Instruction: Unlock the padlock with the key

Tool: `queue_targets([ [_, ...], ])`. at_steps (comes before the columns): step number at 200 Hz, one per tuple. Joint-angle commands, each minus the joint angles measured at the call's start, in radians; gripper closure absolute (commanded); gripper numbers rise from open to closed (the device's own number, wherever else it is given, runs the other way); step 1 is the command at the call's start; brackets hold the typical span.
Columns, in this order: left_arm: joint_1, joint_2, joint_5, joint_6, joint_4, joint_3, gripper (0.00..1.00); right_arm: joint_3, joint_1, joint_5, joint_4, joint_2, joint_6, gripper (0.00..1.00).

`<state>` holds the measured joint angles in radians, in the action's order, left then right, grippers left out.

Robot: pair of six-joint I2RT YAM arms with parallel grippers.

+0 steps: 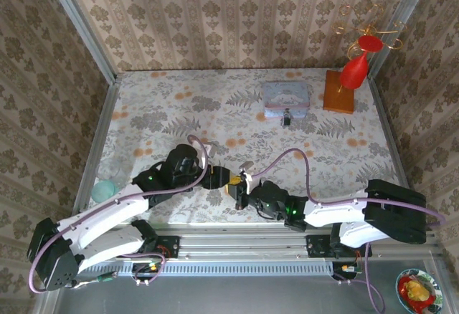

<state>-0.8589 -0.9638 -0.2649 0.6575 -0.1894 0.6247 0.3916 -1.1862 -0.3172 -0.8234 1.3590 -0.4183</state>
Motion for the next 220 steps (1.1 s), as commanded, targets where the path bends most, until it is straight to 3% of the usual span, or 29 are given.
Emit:
queue_targets([
  [1,-0.011,-0.006,0.010,0.009,0.018,0.028,0.51,0.033,-0.011,-0.008,-0.047,0.012,-0.009,1.00],
  [56,-0.015,-0.033,-0.008,0.018,0.039,0.029,0.67,0.038,-0.013,-0.024,-0.056,0.017,-0.022,1.00],
  [112,-0.019,-0.065,-0.011,0.030,0.065,0.041,0.96,0.040,-0.012,-0.118,0.004,0.000,-0.076,1.00],
  [150,-0.022,-0.029,0.063,0.094,0.122,0.013,1.00,0.050,-0.007,-0.127,0.088,-0.057,-0.129,1.00],
  [162,-0.020,-0.002,0.097,0.120,0.156,-0.008,1.00,0.038,0.012,-0.108,0.122,-0.093,-0.171,0.92],
  [180,-0.017,0.038,0.144,0.167,0.215,-0.046,1.00,-0.017,0.090,-0.007,0.132,-0.162,-0.306,0.70],
  [198,-0.016,0.069,0.169,0.206,0.271,-0.077,1.00,-0.069,0.198,0.146,0.112,-0.232,-0.429,0.65],
  [209,-0.014,0.079,0.177,0.230,0.295,-0.088,1.00,-0.088,0.219,0.177,0.103,-0.280,-0.455,0.63],
  [220,-0.011,0.084,0.180,0.258,0.317,-0.097,1.00,-0.095,0.220,0.185,0.108,-0.330,-0.460,0.54],
])
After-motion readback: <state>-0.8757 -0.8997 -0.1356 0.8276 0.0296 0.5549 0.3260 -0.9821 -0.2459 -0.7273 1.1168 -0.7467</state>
